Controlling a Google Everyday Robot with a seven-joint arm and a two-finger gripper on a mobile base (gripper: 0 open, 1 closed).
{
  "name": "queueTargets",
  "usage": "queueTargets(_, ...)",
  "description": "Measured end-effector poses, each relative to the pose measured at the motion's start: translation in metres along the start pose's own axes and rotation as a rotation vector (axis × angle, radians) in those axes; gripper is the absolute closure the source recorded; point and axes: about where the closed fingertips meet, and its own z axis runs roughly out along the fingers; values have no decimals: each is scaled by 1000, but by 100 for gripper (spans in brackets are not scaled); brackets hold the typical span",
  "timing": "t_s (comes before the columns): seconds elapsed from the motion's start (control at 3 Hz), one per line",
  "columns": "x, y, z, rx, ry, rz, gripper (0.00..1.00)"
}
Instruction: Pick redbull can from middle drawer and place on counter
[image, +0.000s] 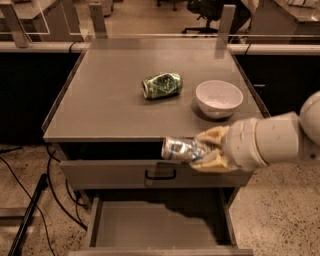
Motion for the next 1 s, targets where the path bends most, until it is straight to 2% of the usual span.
queueTargets(0.33, -34, -29, -11, 22, 4, -20, 100)
queueTargets(0.67, -54, -57, -1, 41, -1, -40, 100)
queueTargets(1.0, -66, -80, 24, 27, 5, -46, 100)
